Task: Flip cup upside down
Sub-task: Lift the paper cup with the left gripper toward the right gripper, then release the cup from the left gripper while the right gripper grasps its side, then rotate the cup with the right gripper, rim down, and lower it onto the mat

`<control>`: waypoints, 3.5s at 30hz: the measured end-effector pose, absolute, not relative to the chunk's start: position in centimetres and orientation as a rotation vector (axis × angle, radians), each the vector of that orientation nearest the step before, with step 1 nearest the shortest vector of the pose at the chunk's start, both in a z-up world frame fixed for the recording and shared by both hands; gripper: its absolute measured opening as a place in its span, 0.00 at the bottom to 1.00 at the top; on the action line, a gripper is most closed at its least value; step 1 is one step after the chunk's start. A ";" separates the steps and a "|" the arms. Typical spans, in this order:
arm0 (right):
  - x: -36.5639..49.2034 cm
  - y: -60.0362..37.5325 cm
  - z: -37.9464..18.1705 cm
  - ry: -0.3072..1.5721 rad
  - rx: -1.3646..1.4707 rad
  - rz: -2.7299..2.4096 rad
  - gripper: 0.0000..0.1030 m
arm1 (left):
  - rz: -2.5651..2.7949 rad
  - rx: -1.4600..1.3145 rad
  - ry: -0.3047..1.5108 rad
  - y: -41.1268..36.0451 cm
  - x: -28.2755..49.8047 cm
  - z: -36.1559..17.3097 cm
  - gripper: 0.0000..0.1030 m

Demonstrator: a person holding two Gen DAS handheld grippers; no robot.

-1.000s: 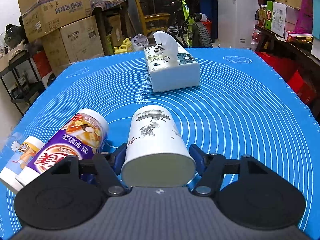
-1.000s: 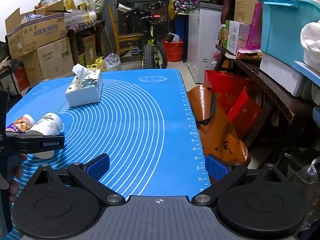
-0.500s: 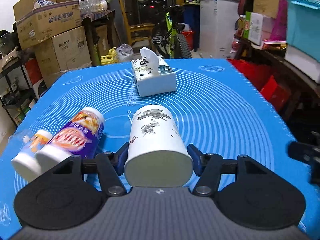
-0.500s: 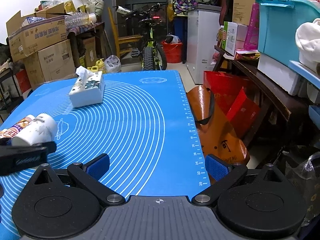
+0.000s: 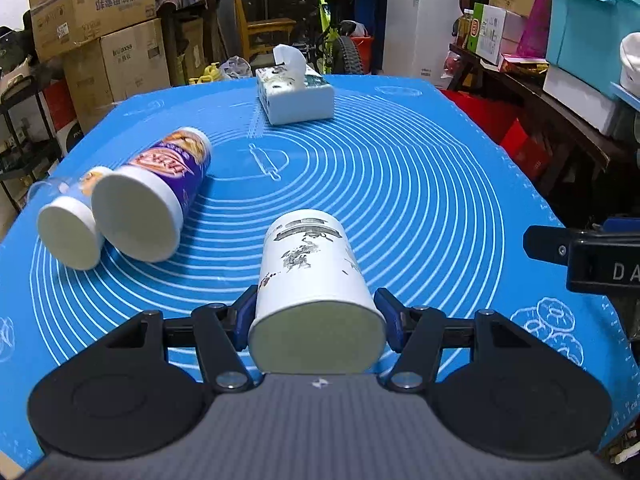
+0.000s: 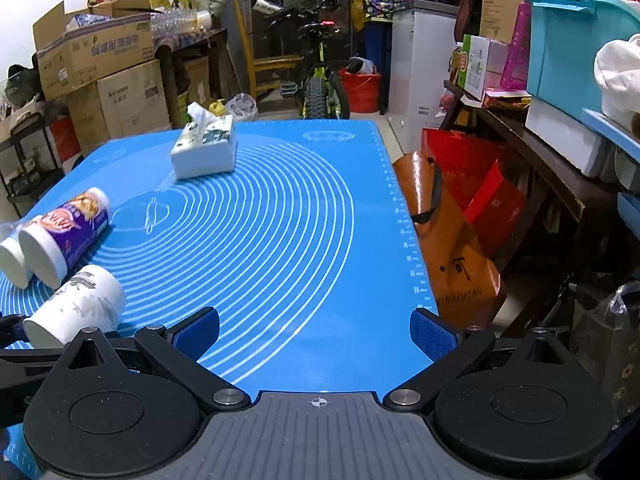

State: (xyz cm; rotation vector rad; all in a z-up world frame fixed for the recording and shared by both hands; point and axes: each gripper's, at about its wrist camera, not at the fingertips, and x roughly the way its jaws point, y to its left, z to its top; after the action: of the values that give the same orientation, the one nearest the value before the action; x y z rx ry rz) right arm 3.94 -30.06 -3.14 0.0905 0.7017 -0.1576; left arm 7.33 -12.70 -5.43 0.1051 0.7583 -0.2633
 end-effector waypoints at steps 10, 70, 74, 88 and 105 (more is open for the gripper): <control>3.3 -29.3 -3.5 0.721 0.081 -0.145 0.98 | -0.283 0.080 0.777 -12.2 7.0 -6.1 0.66; 14.6 -19.1 -4.2 1.127 0.211 0.141 0.90 | -0.089 0.072 0.768 1.0 8.4 -2.8 0.97; 15.5 -19.2 -5.4 1.202 0.256 0.173 0.82 | -0.095 0.051 0.790 1.4 8.3 -3.3 0.97; 13.9 -18.2 -3.4 0.941 0.090 0.158 0.60 | -0.097 0.004 0.781 1.7 7.7 -3.4 0.97; 7.2 -18.5 -5.6 0.463 -0.219 0.079 0.60 | -0.123 -0.056 0.713 0.5 7.3 -2.9 0.97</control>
State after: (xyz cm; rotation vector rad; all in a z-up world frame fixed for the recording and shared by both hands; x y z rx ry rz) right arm 7.22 -18.46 -5.63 -0.2189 0.4629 0.0786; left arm 7.29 0.47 -2.92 -0.0561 0.7134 -0.1233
